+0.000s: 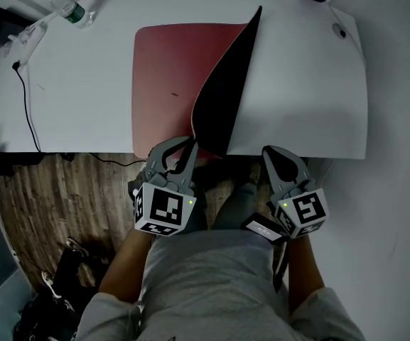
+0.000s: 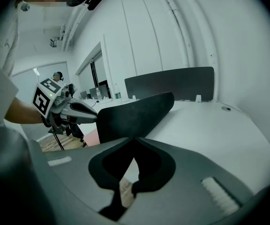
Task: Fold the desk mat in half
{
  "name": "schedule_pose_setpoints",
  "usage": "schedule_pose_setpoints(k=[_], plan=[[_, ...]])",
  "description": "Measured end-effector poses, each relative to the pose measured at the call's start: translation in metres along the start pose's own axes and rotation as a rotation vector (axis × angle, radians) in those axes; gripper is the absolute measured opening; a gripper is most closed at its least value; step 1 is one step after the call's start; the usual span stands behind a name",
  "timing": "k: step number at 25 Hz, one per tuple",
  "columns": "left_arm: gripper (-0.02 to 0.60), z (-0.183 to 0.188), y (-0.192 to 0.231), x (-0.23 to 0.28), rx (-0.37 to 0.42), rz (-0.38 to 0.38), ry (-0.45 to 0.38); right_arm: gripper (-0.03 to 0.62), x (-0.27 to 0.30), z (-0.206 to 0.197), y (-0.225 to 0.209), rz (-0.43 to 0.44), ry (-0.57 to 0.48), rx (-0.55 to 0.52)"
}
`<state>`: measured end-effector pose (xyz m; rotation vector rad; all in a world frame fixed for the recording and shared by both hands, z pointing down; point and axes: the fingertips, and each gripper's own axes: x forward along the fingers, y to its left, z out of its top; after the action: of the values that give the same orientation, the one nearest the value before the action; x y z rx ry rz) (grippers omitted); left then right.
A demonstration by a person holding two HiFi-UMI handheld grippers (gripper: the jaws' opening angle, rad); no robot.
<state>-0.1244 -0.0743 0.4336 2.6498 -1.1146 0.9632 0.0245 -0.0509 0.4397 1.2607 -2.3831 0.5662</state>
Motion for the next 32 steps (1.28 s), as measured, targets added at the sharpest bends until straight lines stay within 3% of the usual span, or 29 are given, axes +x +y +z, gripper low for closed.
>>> schedule_pose_setpoints(k=[15,32], plan=[[0.034,-0.083,0.046,-0.033,-0.112,0.014,0.073,0.008,0.049,0.017,0.056,0.034,0.023,-0.058],[0.034,-0.126,0.07,-0.054,-0.174,0.043,0.106,0.008,0.084,0.026,0.093,0.081,0.039,-0.089]])
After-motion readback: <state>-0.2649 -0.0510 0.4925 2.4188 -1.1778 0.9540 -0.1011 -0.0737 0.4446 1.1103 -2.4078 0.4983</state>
